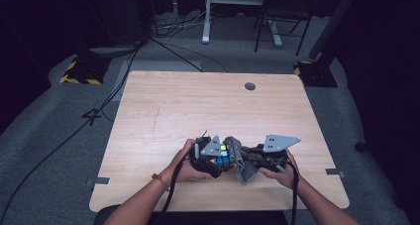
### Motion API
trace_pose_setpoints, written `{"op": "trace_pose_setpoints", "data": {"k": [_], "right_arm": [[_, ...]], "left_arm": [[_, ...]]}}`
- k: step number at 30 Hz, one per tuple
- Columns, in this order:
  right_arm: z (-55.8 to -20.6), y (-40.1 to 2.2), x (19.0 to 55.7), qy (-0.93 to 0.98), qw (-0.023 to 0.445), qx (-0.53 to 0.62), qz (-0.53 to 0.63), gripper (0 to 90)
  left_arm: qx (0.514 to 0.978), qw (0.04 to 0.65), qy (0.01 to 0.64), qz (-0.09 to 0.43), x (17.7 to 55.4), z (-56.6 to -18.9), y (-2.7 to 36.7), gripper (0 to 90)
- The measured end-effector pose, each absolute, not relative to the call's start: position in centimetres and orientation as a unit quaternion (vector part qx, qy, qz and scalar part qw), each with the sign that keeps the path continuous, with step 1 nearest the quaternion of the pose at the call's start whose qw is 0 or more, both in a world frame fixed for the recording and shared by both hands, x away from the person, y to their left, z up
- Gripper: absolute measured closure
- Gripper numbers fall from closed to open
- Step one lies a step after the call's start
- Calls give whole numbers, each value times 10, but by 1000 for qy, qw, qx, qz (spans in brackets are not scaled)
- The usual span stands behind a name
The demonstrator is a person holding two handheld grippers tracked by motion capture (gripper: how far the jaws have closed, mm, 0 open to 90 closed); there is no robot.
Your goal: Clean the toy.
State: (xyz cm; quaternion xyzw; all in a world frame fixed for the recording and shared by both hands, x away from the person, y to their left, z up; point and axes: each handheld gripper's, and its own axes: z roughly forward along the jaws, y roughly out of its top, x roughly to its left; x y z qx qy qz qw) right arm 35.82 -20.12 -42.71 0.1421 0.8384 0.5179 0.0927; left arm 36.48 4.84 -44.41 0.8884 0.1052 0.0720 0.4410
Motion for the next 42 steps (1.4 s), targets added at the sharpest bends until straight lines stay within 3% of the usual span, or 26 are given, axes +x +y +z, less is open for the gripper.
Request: {"op": "trace_pose_setpoints", "data": {"k": [7,22,32,42], "right_arm": [[-427,-191,352,845,96,121,511,807],[-450,-196,370,878,99,157,440,806],[-423,-187,351,855,121,123,489,806],[-447,-194,366,873,105,159,449,804]], "left_arm": [[907,401,84,100,359,-451,37,334],[897,420,91,107,361,-442,48,336],[901,409,81,118,359,-442,44,336],[892,427,80,124,358,-434,49,336]]}}
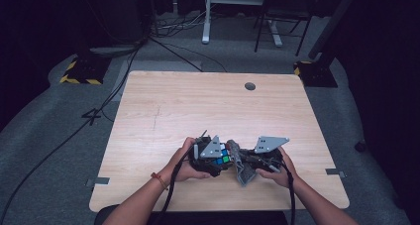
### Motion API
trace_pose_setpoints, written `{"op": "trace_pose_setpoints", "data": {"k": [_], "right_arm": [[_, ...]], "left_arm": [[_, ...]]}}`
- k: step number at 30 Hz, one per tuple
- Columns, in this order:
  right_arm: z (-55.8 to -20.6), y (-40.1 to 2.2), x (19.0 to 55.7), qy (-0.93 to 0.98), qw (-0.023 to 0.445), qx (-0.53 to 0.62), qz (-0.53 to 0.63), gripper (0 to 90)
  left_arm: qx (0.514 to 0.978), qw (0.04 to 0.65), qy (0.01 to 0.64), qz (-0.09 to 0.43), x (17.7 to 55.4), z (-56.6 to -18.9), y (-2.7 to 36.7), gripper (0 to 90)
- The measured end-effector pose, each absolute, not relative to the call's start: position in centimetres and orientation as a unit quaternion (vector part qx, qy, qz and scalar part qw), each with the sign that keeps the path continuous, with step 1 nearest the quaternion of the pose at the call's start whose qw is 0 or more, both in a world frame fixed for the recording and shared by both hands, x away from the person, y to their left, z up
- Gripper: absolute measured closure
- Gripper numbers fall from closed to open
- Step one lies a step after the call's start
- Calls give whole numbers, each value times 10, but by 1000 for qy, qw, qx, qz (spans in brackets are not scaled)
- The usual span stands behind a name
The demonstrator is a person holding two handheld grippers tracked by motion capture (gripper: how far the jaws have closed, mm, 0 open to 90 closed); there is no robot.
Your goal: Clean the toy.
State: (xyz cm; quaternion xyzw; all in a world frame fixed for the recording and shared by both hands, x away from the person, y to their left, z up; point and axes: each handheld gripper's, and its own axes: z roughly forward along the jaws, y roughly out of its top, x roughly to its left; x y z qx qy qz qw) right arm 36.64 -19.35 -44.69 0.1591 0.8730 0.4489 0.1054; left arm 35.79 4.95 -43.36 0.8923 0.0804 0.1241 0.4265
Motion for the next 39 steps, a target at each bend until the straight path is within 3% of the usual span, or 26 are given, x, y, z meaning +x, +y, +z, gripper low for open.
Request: {"op": "trace_pose_setpoints", "data": {"k": [8,11,26,35,39], "right_arm": [[-425,-191,352,852,108,138,493,804],[-420,-185,346,854,129,126,488,804],[-445,-191,367,874,114,163,444,800],[-429,-189,357,852,116,142,491,799],[-424,-184,352,854,138,125,486,798]], "left_arm": [[900,409,78,124,359,-437,46,335],[903,406,79,116,360,-439,45,335],[896,419,80,123,360,-435,50,336],[904,401,75,126,359,-440,44,335],[906,397,71,128,359,-441,43,335]]}}
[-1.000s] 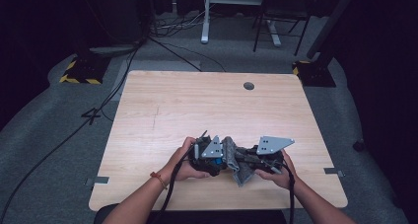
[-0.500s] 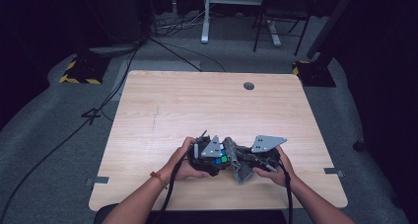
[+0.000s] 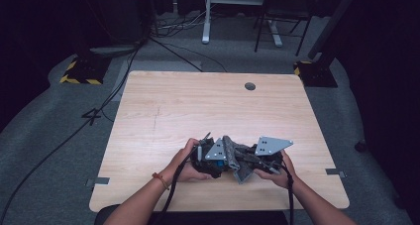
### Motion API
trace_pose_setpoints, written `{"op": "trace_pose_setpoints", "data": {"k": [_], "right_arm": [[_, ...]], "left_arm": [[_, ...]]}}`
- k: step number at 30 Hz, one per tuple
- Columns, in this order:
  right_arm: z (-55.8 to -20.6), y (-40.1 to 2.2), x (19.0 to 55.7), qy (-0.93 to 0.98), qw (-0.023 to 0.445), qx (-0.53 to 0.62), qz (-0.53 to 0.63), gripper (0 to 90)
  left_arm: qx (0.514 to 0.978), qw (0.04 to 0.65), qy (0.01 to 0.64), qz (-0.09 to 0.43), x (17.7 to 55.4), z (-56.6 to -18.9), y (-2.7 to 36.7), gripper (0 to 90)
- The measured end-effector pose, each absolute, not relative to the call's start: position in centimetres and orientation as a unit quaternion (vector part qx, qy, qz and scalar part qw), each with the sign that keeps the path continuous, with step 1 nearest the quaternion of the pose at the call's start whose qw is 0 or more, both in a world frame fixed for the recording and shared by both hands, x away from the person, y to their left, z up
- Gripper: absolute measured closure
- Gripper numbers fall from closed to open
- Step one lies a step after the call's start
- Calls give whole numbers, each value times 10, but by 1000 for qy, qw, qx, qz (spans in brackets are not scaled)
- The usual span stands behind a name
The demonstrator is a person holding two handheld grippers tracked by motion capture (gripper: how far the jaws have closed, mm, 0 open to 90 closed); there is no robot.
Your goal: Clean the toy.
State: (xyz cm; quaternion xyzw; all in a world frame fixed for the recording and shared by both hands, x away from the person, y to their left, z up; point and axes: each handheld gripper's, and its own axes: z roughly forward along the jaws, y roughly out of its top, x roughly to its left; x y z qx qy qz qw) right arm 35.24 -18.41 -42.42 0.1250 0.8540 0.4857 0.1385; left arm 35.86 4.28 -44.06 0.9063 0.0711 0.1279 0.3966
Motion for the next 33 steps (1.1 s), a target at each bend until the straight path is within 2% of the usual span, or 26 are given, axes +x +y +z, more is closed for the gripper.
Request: {"op": "trace_pose_setpoints", "data": {"k": [13,25,28,33], "right_arm": [[-447,-194,372,871,108,173,447,797],[-421,-193,353,844,115,130,508,797],[-418,-188,346,848,133,115,501,796],[-415,-188,347,839,115,115,519,796]], "left_arm": [[891,428,63,135,354,-428,49,335],[907,396,57,136,352,-437,39,335],[907,394,52,136,352,-438,39,335],[909,392,56,134,352,-439,37,335]]}}
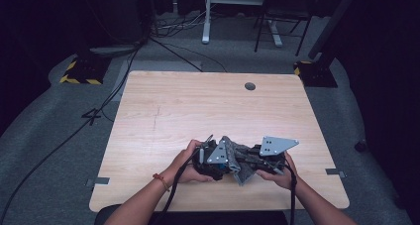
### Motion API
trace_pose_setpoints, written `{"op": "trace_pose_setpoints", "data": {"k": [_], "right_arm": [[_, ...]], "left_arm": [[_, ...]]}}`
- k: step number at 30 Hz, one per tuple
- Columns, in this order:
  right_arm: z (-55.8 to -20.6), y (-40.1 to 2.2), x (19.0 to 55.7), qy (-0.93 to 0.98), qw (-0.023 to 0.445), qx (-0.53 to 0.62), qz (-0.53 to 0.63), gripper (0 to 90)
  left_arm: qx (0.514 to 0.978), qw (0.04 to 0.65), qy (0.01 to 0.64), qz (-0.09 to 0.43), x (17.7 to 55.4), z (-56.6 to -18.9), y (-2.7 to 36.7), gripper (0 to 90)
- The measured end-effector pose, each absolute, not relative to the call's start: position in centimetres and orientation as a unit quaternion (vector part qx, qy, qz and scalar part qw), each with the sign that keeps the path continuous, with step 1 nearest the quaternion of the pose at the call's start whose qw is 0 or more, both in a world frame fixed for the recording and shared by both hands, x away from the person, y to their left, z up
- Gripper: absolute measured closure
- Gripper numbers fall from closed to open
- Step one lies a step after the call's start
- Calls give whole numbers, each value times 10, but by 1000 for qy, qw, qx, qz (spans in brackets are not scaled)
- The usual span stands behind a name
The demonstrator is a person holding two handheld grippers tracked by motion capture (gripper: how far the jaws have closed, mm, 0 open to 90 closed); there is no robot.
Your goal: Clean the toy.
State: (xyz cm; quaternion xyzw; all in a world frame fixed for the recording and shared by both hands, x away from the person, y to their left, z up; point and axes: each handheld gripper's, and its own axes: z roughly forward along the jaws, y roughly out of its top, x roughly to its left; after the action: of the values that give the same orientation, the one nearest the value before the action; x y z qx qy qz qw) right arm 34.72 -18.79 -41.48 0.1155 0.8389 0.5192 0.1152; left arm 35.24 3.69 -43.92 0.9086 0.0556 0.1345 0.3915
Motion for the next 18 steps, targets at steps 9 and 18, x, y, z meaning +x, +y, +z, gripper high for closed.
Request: {"op": "trace_pose_setpoints", "data": {"k": [9,18], "right_arm": [[-414,-177,346,846,126,115,506,796],[-441,-197,369,862,114,169,465,797]], "left_arm": [[913,377,58,145,353,-440,36,336],[891,423,72,147,354,-428,49,336]]}}
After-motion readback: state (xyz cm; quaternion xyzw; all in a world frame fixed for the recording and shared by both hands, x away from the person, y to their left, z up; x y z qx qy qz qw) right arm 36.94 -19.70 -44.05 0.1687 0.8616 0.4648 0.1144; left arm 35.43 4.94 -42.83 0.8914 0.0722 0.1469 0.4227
